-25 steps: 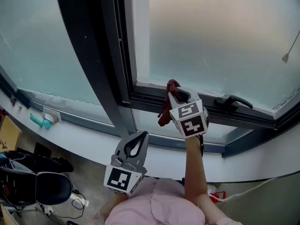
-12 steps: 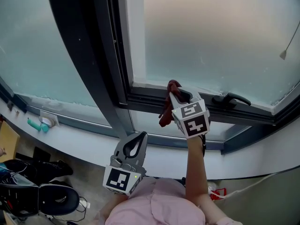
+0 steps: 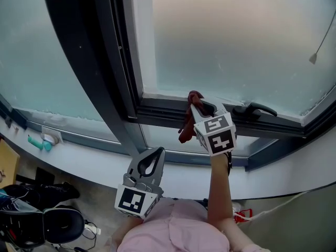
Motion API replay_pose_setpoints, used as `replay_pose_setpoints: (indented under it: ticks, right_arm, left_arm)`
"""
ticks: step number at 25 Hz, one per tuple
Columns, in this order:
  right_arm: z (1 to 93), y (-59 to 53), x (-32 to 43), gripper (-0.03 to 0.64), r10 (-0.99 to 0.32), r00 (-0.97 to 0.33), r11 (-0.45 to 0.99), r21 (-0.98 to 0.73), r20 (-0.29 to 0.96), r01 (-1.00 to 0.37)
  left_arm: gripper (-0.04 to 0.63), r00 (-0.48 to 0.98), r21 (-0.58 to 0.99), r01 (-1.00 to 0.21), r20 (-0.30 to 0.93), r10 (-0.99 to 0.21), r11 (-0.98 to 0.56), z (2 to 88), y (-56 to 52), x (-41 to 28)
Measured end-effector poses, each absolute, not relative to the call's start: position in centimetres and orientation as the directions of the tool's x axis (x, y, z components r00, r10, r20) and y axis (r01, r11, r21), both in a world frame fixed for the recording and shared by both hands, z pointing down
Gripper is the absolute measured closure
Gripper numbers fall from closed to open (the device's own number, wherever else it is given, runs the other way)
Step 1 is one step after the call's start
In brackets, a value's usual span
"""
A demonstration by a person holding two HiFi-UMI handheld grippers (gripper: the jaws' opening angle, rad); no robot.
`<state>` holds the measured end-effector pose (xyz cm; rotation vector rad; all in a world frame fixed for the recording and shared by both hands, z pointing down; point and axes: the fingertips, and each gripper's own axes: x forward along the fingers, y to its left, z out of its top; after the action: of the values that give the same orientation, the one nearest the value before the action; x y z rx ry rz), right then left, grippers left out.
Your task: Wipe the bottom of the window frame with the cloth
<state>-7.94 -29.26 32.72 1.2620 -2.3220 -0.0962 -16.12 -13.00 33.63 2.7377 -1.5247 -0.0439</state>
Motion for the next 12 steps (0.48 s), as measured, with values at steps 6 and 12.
replay_pose_setpoints:
  ticks: [6, 12]
  right_arm:
    - [32.7, -29.1, -7.2, 0.538, -0.807, -0.442, 0.562, 0.28, 0.391, -0.778]
    - [32.7, -29.1, -6.4, 0.538, -0.813, -0.434, 0.552, 0.273, 0.389, -0.788]
  left_arm:
    - [0.598, 0.534, 0.022, -0.845, -0.016, -0.846, -0.534, 33.7, -13.1, -15.7]
    - [0.598, 0.534, 0.021, -0.845, -0.015, -0.845, -0.535, 33.7, -12.9, -15.7]
